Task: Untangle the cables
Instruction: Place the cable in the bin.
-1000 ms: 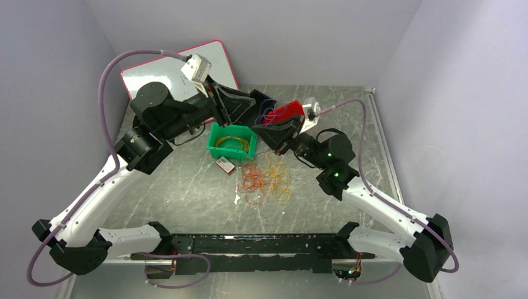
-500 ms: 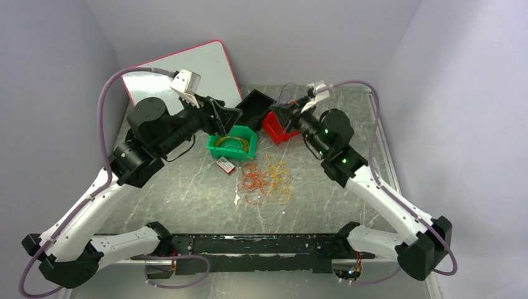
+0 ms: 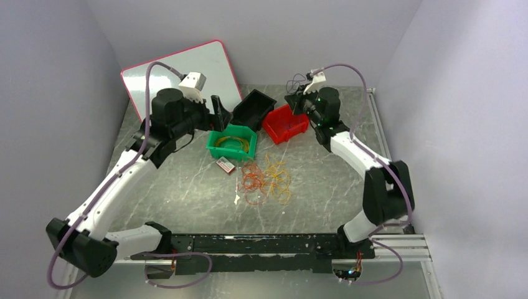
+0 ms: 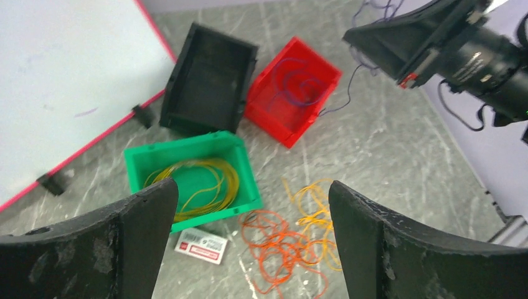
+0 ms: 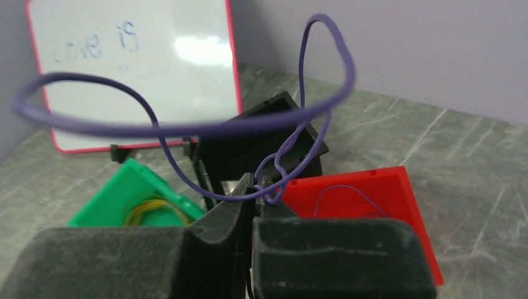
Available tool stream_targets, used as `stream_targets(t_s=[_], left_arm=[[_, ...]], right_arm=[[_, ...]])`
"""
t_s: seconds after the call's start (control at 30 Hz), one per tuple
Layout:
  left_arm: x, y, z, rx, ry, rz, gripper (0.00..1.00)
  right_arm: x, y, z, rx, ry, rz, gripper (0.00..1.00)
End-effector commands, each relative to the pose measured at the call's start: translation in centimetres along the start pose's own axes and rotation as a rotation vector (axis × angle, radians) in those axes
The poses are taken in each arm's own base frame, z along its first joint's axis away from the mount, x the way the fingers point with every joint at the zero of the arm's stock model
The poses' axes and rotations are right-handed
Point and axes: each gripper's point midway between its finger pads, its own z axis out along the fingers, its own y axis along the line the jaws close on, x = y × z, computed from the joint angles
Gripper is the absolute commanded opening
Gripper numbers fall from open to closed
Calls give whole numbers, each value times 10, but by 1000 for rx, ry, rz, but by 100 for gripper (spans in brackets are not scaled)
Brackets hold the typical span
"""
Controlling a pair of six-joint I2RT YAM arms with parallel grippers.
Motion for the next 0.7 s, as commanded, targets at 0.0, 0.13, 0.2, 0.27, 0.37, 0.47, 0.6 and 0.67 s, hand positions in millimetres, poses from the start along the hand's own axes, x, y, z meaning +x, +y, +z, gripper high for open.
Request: stream_targets(t_s=[0.0, 0.13, 0.2, 0.27, 0.37, 0.47, 0.6, 0.67], left_arm=[[21, 18, 10, 6, 84, -19, 96], [26, 36, 16, -19, 100, 0, 98], [30, 42, 20, -20, 106, 9, 98], [34, 47, 23, -12, 107, 15, 98], [38, 51, 26, 3, 101, 17, 98], [41, 57, 29, -1, 94, 14, 98], [39, 66, 32, -19, 81, -7, 98], [31, 66, 36, -15, 60, -12, 98]], right_arm=[[-25, -3, 25, -95, -105, -97, 0], [-7, -8, 45, -167, -83, -121, 0], [0, -14, 53, -187, -71, -120, 0], [7, -18, 59, -217, -62, -121, 0], [14, -22, 65, -247, -60, -129, 0], [28, -24, 74, -293, -16, -111, 0], [52, -27, 77, -302, 39, -91, 0], [64, -32, 77, -282, 65, -81, 0]])
